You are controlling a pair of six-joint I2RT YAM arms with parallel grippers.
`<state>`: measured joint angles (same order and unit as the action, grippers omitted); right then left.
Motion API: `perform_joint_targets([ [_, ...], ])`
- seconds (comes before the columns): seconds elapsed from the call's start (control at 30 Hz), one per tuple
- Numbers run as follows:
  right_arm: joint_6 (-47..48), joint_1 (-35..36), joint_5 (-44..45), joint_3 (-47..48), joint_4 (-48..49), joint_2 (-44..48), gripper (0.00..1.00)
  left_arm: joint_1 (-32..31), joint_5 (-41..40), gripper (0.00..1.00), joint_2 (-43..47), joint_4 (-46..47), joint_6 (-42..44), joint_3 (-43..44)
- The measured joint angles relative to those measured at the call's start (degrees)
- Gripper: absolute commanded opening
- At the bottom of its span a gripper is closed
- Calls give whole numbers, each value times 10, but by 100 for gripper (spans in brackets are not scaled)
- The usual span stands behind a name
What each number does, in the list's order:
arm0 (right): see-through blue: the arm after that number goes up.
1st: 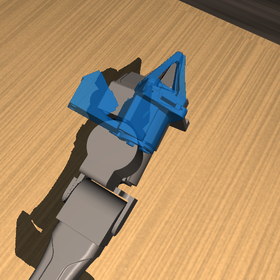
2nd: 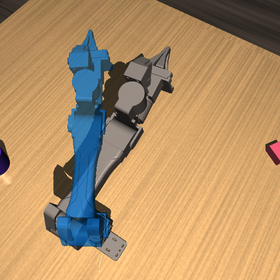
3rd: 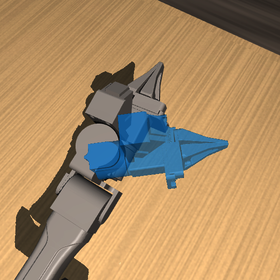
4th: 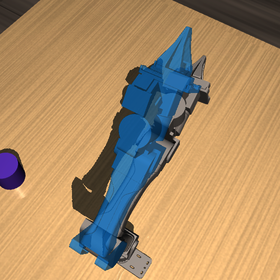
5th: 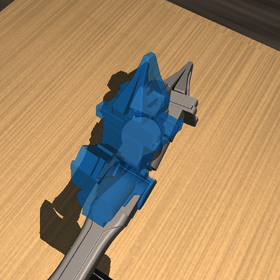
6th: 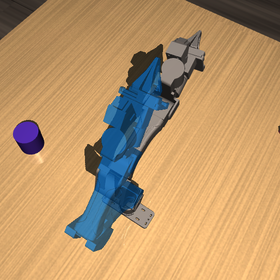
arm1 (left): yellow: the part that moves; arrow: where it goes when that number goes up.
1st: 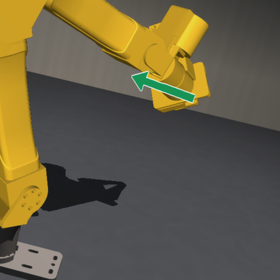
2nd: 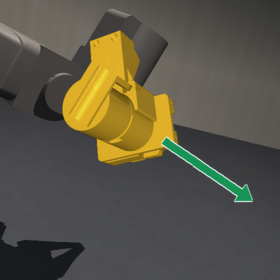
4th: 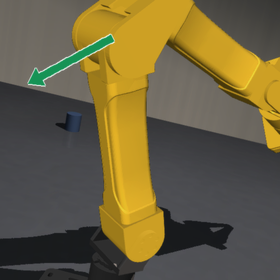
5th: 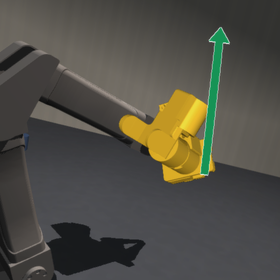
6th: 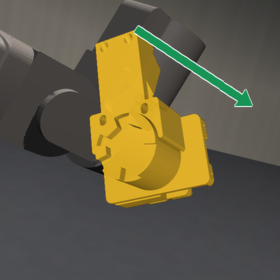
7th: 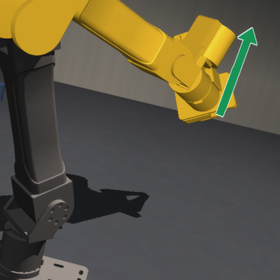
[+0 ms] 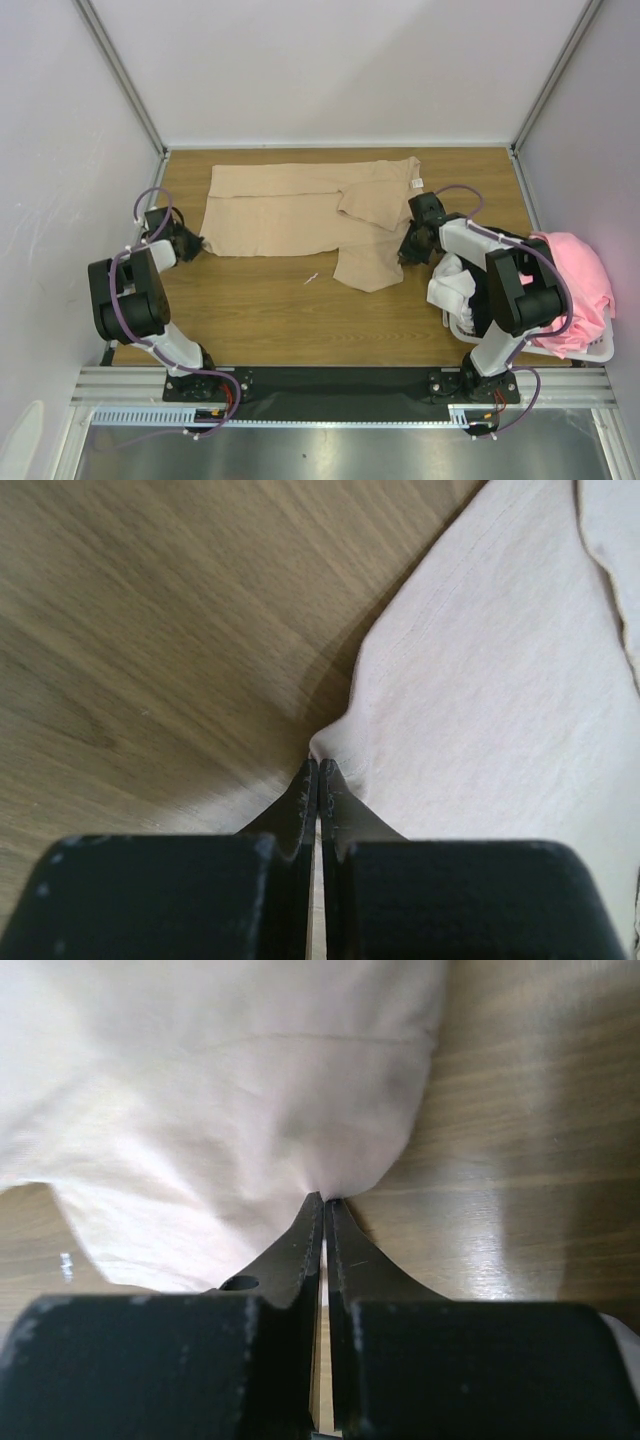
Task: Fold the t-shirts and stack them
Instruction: Fold the tshirt
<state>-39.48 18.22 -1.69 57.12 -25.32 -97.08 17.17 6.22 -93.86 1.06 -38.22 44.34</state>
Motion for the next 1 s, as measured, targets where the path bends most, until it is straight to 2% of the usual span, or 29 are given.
perform_joint_targets([
  [0.17,8,-10,0,50,-12,0,0,0,-2,0,4,-11,3,20],
  [0.43,25,-73,-19,135,-10,-7,0,-4,-12,1,6,-15,-8,64],
  [0.67,39,-89,-51,210,8,-75,0,-20,-36,0,-7,-16,-30,116],
  [1.0,69,-125,-90,328,6,-180,0,-45,-71,0,-97,-17,-55,214],
])
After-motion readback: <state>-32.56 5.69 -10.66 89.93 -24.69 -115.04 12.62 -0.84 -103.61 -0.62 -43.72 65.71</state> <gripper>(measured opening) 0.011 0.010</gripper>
